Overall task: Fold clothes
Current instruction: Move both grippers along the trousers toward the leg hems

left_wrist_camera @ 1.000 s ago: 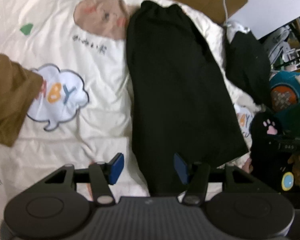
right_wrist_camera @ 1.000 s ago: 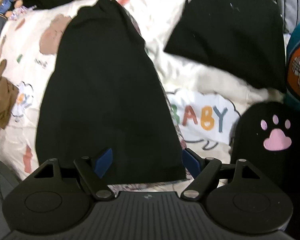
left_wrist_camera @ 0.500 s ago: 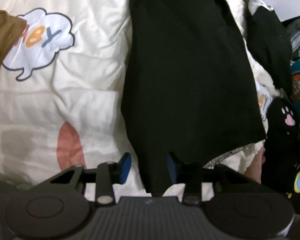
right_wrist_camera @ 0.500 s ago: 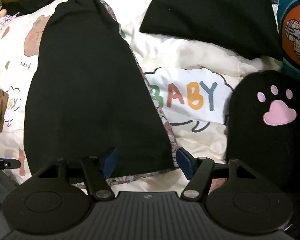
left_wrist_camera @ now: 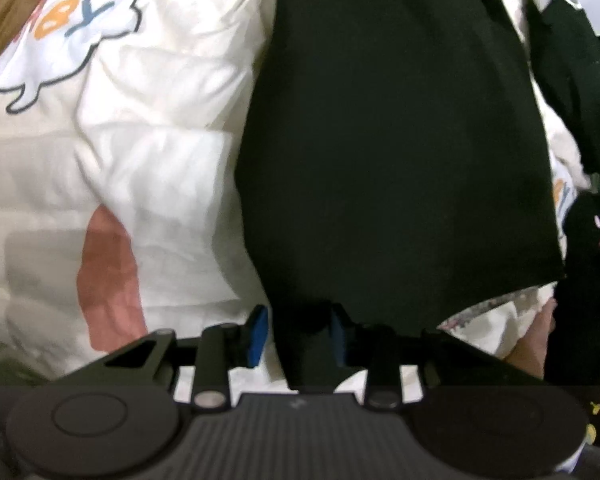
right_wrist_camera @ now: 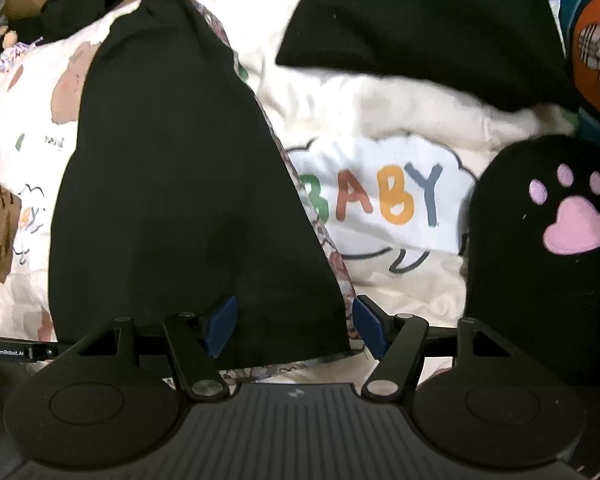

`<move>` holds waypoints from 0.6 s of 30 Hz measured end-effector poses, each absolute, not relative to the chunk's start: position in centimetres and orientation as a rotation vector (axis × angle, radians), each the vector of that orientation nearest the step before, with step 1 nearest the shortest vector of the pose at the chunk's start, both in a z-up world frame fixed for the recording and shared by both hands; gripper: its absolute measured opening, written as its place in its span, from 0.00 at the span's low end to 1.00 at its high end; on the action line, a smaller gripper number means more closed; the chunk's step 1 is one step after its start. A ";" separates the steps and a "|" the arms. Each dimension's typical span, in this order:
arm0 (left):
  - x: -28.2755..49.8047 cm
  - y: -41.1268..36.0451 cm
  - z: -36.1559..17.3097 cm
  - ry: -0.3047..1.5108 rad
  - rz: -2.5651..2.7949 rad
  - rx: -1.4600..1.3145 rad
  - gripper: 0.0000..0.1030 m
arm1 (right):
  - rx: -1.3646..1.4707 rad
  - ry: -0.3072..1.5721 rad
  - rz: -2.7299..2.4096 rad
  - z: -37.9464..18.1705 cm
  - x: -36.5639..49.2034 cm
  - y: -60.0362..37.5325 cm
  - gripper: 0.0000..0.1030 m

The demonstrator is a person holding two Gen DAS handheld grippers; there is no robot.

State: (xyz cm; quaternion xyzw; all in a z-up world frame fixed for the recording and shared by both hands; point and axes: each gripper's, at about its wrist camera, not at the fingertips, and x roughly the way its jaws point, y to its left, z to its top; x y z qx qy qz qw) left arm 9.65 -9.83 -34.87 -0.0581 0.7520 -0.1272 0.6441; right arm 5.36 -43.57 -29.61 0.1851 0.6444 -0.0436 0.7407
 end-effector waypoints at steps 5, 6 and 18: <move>9.7 -9.4 -35.8 1.726 -0.289 -0.154 0.34 | 0.418 1.447 -0.121 -31.5 5.2 -43.6 0.67; 9.7 -9.4 -35.9 1.726 -0.292 -0.155 0.34 | 0.418 1.450 -0.120 -31.8 5.2 -43.6 0.67; 10.1 -8.8 -37.1 1.720 -0.300 -0.162 0.36 | 0.461 1.472 -0.155 -34.7 4.8 -44.3 0.67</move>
